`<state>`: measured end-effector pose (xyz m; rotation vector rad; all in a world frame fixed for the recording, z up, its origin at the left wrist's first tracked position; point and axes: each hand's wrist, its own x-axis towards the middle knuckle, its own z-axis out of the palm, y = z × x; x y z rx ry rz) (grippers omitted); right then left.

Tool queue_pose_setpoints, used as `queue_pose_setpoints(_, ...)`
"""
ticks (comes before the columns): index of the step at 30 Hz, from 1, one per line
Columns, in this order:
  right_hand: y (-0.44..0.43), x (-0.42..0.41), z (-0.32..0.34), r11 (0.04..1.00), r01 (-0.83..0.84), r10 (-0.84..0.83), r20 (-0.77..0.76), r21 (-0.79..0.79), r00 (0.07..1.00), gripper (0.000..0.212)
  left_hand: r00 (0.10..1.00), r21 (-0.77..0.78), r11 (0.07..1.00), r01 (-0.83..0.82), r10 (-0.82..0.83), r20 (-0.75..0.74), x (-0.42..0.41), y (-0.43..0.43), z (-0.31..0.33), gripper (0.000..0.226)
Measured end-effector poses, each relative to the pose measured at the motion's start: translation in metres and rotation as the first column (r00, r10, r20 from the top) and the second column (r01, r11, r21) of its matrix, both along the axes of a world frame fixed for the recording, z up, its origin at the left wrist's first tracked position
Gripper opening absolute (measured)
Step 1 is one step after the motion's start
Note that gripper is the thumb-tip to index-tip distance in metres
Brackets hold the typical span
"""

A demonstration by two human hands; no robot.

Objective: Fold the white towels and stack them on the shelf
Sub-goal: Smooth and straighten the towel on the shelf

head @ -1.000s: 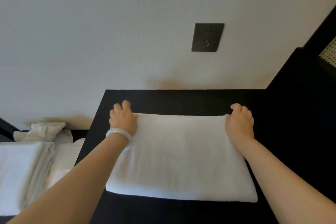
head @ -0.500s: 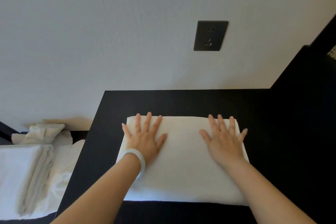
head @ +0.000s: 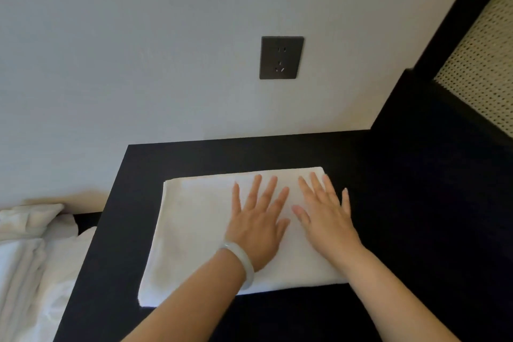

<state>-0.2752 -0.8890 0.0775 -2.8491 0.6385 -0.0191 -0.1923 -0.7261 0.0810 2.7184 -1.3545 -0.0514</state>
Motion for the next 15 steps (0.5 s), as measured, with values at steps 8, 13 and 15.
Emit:
queue_pose_setpoints(8, -0.013, -0.035, -0.024, 0.986, -0.047, 0.051, -0.025, 0.159, 0.998, 0.059, 0.998, 0.144, 0.989, 0.045, -0.037, -0.056, -0.014, -0.026, -0.029, 0.067)
queue_pose_setpoints(13, -0.003, -0.042, -0.018, 0.997, 0.081, -0.081, 0.005, 0.003, 0.997, 0.057, 0.998, 0.135, 0.99, 0.032, -0.024, -0.06, -0.017, -0.024, -0.027, 0.066)
queue_pose_setpoints(15, 0.012, -0.027, -0.008, 0.984, 0.096, -0.082, 0.101, -0.148, 0.992, 0.057, 0.997, 0.127, 0.991, 0.029, -0.02, -0.073, -0.015, -0.025, -0.02, 0.061)
